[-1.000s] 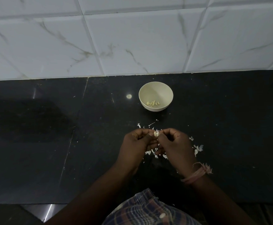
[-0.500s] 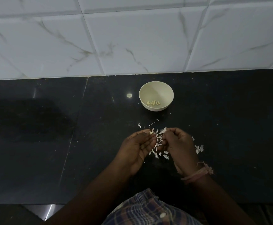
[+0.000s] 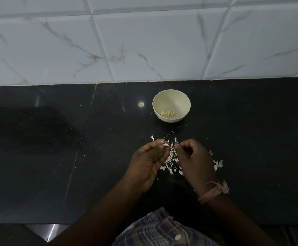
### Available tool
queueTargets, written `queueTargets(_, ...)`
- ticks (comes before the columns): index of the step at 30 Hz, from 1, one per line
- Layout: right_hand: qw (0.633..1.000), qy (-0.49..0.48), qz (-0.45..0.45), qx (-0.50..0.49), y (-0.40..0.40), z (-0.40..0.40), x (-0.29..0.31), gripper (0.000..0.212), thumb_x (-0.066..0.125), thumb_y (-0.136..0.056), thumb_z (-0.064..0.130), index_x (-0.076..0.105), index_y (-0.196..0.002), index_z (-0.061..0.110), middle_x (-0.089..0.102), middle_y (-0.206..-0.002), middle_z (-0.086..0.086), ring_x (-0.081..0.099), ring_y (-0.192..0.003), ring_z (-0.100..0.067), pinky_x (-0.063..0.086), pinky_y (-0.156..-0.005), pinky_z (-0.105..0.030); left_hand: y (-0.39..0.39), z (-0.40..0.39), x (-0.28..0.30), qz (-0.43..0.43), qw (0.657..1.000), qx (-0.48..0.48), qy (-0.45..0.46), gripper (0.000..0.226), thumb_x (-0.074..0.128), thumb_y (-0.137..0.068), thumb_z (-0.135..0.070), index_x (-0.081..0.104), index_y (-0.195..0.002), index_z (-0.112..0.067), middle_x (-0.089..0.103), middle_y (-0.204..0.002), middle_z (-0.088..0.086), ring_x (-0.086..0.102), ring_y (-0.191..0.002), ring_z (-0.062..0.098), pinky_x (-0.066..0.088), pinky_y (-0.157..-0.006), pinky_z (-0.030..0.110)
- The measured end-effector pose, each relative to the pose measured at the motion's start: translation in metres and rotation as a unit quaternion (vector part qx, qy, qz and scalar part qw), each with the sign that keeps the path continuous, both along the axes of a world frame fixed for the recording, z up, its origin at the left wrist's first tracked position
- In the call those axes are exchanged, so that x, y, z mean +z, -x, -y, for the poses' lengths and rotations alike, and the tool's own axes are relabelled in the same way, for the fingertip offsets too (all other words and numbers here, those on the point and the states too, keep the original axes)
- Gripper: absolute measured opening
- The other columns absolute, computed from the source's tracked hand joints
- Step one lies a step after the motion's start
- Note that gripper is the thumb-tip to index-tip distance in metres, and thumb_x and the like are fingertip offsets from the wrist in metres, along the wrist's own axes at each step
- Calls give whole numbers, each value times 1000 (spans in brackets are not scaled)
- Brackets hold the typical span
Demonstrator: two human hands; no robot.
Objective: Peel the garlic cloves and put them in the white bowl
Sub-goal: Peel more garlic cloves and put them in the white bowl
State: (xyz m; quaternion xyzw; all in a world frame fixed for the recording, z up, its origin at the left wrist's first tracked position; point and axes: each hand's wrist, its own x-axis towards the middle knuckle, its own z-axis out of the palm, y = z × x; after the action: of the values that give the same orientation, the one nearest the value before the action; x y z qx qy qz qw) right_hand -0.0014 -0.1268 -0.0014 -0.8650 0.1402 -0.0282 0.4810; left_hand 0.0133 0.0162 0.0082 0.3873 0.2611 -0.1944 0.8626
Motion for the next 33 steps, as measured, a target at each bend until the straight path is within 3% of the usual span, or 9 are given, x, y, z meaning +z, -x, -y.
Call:
queueTargets(1,1000,-3,0,6,0,-1,1,4,66,-95,21,65,-94,25,68,-85,11,66,-78,-4,54,-71,-29,0,0,0,2,1000,2,0,17,58,-96,5,70,-107,3,75,-104,19,75,-91,23,62,-86,29)
queueTargets(2,1000,-1,4,10,1,-1,-1,14,65,-93,13,66,-97,26,68,-88,13,65,-81,-2,53,-72,-28,0,0,1,5,1000,4,-2,17,58,-96,5,70,-107,3,75,-103,19,75,-91,22,62,-86,29)
queueTargets(6,1000,-8,22,0,4,-3,-1,30,54,-86,-2,67,-75,24,65,-71,14,57,-62,2,38,-58,-20,1,-1,1,19,1000,10,-8,21,60,-93,7,70,-110,1,75,-106,18,74,-93,23,62,-86,30)
queueTargets(12,996,-11,82,43,4,-6,3,15,71,-90,15,73,-102,23,68,-96,14,65,-87,0,52,-72,-14,2,-1,1,32,999,9,-19,20,60,-93,8,70,-109,2,76,-101,18,75,-88,22,62,-84,28)
queueTargets(17,992,28,110,60,4,-10,3,12,71,-88,13,73,-98,20,67,-91,11,64,-84,-1,58,-74,-27,5,1,-2,71,996,4,-54,27,72,-79,-4,72,-106,3,75,-103,22,74,-91,25,61,-89,32)
queueTargets(21,990,23,134,46,4,-12,5,14,72,-86,13,73,-99,18,68,-93,10,65,-85,-3,59,-74,-32,7,1,-5,104,989,13,-103,16,68,-91,1,71,-106,5,74,-104,25,73,-94,31,61,-86,35)
queueTargets(26,991,25,123,41,3,-13,7,9,72,-86,14,74,-95,18,69,-89,9,66,-81,-4,59,-73,-32,11,-1,2,147,977,-6,-155,11,69,-91,-1,73,-101,2,75,-99,23,75,-95,36,60,-90,43)
queueTargets(29,993,20,105,49,2,-12,8,5,72,-85,16,73,-89,20,68,-84,11,65,-77,-3,57,-69,-25,14,-2,3,180,959,-31,-218,10,70,-92,-4,76,-100,-4,78,-96,17,76,-94,33,60,-90,45)
queueTargets(33,994,28,84,65,2,-9,13,7,73,-83,14,73,-82,20,67,-78,11,64,-72,-2,48,-62,-10,14,-6,6,215,930,-67,-291,12,71,-92,-5,79,-101,-8,80,-94,7,77,-92,24,61,-88,36)
